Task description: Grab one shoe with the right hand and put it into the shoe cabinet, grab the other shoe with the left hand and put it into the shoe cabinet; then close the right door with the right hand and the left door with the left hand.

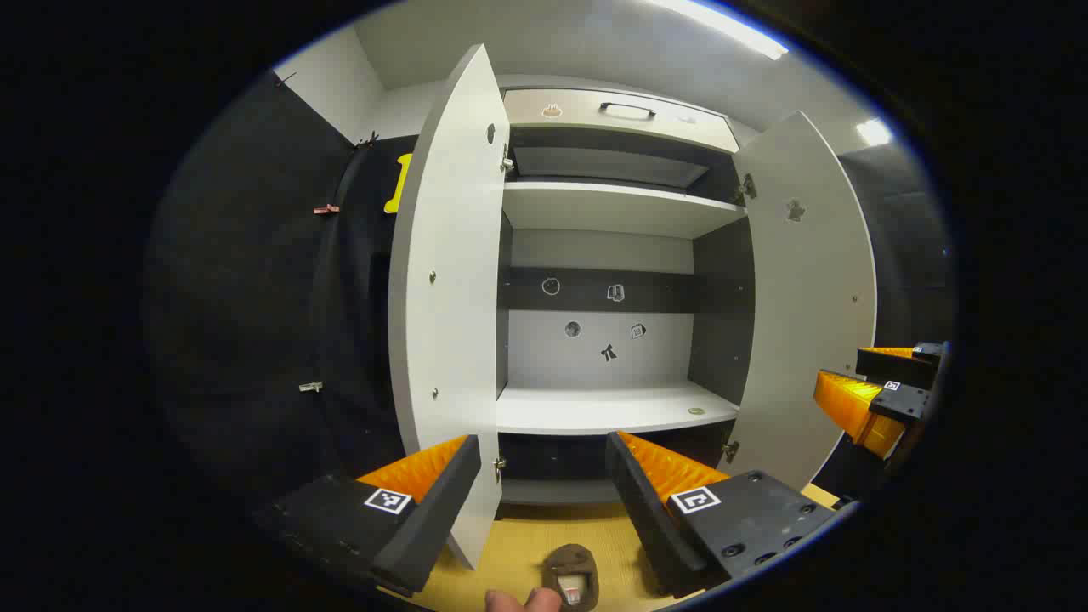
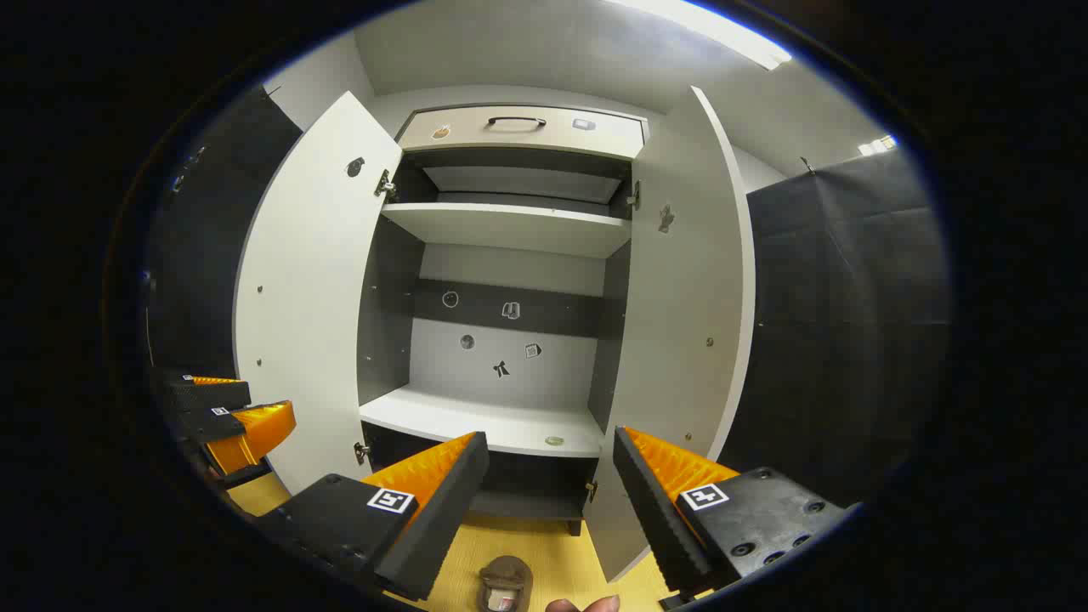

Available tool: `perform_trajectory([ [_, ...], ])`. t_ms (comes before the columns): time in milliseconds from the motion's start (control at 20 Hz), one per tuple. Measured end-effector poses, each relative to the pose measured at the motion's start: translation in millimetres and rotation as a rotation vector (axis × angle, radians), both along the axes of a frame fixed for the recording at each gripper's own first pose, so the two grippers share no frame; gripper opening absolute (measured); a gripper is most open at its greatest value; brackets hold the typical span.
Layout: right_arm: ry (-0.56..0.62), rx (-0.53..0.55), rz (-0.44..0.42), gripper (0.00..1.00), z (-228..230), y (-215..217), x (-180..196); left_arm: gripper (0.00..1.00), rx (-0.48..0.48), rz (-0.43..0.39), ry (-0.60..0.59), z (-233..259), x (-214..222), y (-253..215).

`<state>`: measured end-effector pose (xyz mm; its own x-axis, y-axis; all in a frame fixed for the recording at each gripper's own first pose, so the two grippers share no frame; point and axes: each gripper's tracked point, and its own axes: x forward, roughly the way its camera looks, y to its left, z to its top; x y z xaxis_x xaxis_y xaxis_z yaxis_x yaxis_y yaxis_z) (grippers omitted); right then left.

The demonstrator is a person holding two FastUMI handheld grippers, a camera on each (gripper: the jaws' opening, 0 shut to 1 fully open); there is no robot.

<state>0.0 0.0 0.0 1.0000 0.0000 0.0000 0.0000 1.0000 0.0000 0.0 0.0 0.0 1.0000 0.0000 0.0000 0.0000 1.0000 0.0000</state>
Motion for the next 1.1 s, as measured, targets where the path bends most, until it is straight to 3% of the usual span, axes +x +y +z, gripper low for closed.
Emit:
perform_trajectory([
  [800, 0.016, -0.013, 0.017, 0.98, -7.2, 13.2, 2.1, 0.95, 0.038, -0.003, -0.021, 3.1, 0.9, 5.7],
  [1100, 0.163, 0.008, 0.06, 0.98, -75.9, 29.1, -3.1, 0.95, 0.055, 0.034, -0.045, -0.6, -0.9, 18.9],
])
